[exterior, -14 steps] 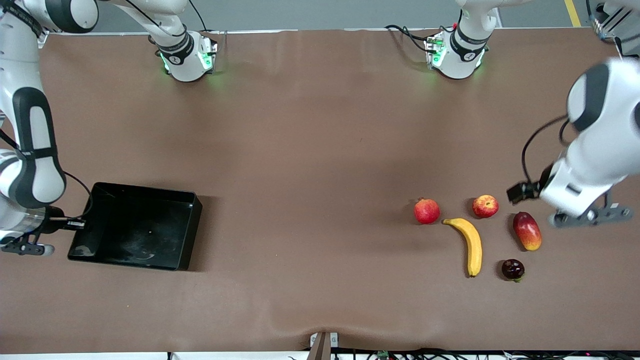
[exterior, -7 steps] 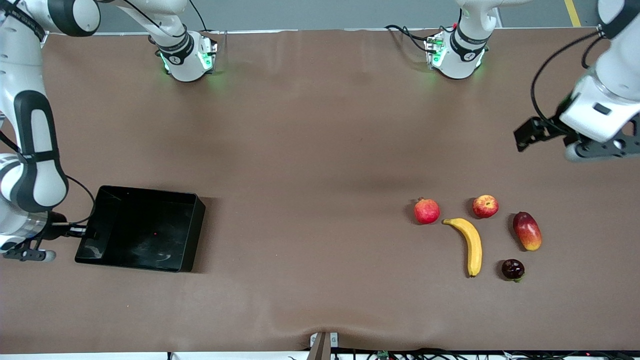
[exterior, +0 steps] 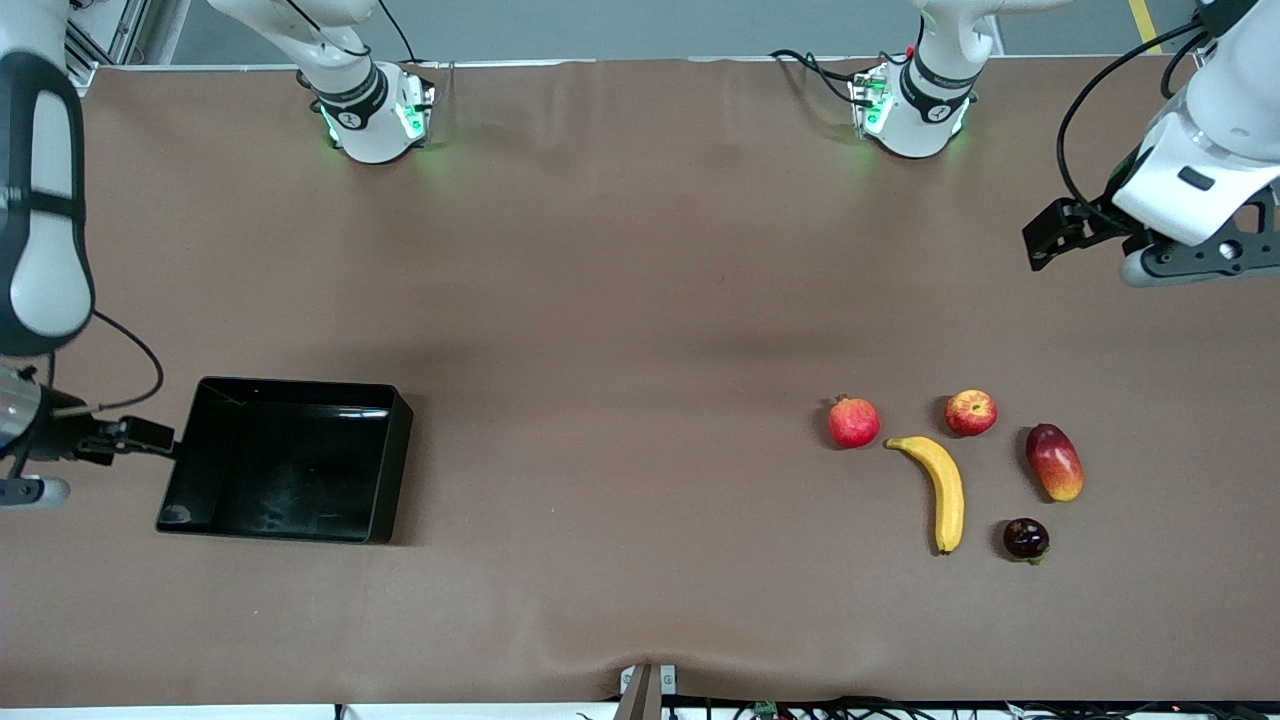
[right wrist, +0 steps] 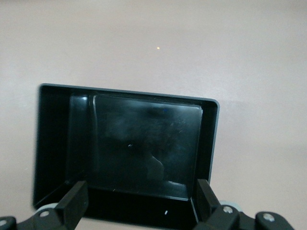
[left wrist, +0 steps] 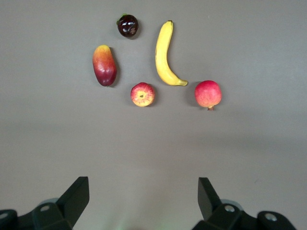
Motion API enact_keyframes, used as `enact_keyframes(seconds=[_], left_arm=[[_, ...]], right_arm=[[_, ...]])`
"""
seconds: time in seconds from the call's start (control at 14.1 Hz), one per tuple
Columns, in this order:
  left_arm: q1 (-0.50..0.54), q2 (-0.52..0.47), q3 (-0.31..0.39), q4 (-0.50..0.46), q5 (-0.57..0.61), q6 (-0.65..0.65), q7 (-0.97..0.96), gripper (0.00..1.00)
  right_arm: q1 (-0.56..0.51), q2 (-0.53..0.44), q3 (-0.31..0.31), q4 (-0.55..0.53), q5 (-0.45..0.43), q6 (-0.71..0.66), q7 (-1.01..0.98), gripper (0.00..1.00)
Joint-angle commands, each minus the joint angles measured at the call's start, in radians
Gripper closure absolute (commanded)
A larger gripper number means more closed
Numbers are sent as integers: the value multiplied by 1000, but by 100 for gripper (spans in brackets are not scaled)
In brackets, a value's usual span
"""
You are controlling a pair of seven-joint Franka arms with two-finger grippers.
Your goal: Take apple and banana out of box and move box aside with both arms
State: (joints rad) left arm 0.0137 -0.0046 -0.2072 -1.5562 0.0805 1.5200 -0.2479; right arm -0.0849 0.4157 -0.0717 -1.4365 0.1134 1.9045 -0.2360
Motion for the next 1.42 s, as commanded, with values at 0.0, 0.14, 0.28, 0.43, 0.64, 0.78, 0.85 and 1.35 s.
enact_keyframes(seconds=[0.0,0.14,0.28,0.43,0.64,0.78,0.85,1.35], left_arm=[[11,-28,6,-27,-24,-15,9,0],[12,-28,6,-24,-30,-15,1,0],[35,-25,6,-21,-53,-18,13,0],[38,-29,6,-21,-53,-32,18,0],[43,-41,8,-16,-54,-58,68,0],[49,-51,8,-16,-54,-64,152,0],[70,-63,6,-16,-57,-64,176,0],[120,-84,6,-24,-117,-57,191,0]], right_arm=[[31,-101,-3,-35,-26,-70,49,0],[40,-173,-2,-44,-34,-135,63,0],[40,-263,1,-103,-34,-195,119,0],[68,-351,1,-180,-46,-196,152,0],[77,-443,6,-237,-97,-209,161,0],[73,-452,4,-228,-97,-251,159,0],[74,-446,4,-208,-97,-271,164,0],[76,-443,4,-179,-98,-283,176,0]])
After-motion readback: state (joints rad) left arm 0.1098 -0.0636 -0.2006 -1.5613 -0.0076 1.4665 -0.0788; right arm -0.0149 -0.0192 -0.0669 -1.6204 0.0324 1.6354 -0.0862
